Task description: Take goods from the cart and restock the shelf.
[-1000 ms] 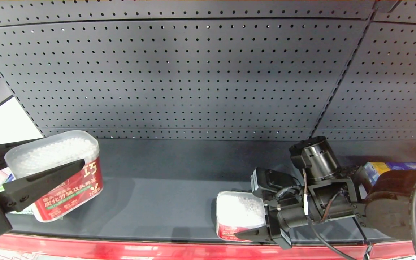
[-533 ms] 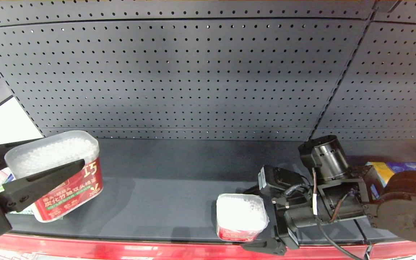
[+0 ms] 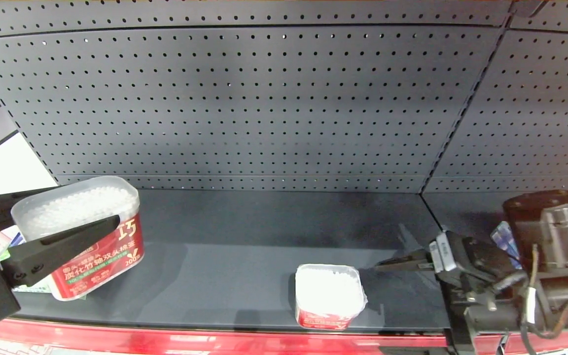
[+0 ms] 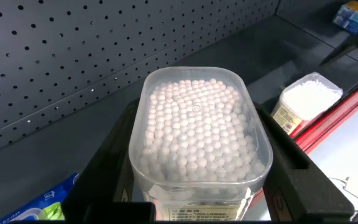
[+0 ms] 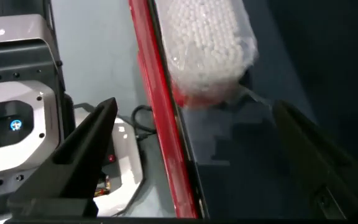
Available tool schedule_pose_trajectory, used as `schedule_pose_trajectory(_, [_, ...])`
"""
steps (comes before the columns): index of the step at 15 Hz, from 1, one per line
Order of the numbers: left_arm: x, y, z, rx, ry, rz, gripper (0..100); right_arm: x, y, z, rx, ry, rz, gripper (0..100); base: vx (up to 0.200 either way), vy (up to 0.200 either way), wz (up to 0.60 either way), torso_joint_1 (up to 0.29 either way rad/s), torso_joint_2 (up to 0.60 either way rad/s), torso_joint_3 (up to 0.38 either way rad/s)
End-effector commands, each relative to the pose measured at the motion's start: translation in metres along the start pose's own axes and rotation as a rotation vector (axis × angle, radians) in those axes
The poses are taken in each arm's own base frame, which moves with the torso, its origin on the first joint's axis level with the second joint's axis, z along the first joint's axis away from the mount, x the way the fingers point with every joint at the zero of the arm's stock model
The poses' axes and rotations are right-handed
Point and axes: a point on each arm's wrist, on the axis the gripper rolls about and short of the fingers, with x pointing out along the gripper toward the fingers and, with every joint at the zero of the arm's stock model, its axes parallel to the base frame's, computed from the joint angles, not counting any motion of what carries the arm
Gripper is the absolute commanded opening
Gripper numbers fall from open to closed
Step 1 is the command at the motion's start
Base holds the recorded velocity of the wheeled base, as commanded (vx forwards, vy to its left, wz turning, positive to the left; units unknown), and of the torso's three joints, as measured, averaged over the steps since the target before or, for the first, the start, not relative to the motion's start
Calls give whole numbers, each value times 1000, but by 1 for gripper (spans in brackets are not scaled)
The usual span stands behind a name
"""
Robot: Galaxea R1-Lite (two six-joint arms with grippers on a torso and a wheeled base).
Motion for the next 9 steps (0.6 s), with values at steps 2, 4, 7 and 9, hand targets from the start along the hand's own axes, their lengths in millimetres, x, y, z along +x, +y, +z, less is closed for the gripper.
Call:
schedule_pose_trajectory(2, [3, -3, 1, 5, 0, -32, 0, -74, 37, -11, -40, -71, -300, 100, 0, 0, 0, 0, 0, 0])
schedule_pose_trajectory(4, [7, -6, 1, 7, 6, -70, 0, -116, 68, -20, 8, -148, -567, 100, 0, 0, 0, 0, 0, 0])
schedule_pose_trajectory(7, [21, -11, 5, 14, 16, -133, 0, -149, 110, -31, 233, -273, -999, 100, 0, 0, 0, 0, 0, 0])
schedule_pose_trajectory(9, [31, -10, 9, 15, 14, -140, 0, -154, 130, -38, 341, -332, -1159, 100, 0, 0, 0, 0, 0, 0])
